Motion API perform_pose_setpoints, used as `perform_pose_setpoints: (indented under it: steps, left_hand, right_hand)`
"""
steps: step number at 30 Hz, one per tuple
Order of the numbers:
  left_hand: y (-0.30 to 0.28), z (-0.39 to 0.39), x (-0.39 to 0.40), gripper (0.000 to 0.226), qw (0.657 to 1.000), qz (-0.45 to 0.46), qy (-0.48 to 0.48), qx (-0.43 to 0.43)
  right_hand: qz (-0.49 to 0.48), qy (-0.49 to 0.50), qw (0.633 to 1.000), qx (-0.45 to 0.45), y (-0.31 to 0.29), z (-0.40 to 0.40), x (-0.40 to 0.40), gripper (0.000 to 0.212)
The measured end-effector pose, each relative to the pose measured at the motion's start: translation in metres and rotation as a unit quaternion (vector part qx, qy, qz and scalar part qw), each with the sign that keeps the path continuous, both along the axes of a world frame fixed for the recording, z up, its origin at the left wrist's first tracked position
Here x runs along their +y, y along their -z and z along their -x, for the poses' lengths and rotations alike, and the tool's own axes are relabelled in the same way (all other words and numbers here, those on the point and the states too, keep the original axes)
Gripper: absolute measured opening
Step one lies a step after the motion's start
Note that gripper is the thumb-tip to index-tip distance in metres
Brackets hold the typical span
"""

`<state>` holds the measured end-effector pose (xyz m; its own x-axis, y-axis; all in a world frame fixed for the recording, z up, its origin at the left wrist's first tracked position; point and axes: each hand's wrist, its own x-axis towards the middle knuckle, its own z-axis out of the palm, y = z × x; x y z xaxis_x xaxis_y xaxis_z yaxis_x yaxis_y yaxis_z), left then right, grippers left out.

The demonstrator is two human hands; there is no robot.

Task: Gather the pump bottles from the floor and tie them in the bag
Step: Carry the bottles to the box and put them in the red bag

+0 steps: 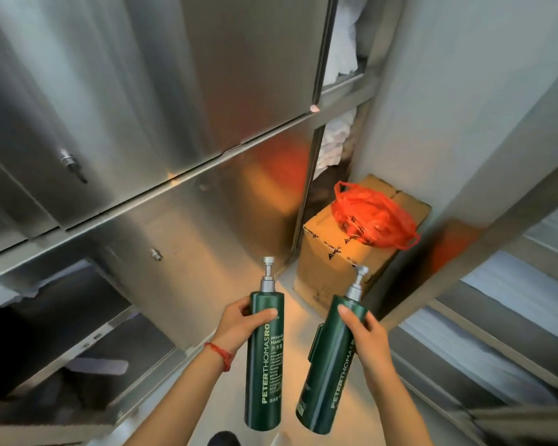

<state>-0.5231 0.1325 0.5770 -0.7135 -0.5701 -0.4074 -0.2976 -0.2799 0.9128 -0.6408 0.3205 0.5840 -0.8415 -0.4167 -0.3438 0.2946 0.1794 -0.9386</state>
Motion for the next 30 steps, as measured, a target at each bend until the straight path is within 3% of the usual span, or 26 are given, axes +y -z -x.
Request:
perform_pose_setpoints:
  steps: [3,10,21,30]
  left_hand:
    - [-0.002,0.04,-0.01,0.018,1.0,-0.006,0.015,0.002]
    - [0.006,0.149,-0.052,0.019,0.993,0.011,0.115,-0.005]
    - [-0.001,0.324,-0.094,0.026,0.965,0.057,0.256,0.021]
    - [0.011,0.443,-0.086,0.038,0.962,0.097,0.253,0.039]
  right_hand:
    - [-0.007,0.026,1.0,0.007,-0.002,0.037,-0.008,0.024]
    - [-0.022,0.085,0.996,0.009,0.009,0.112,-0.037,0.029]
    - [-0.039,0.21,0.977,0.024,0.013,0.226,-0.071,0.018]
    - [-0.014,0.244,0.969,0.025,0.031,0.343,-0.062,0.015]
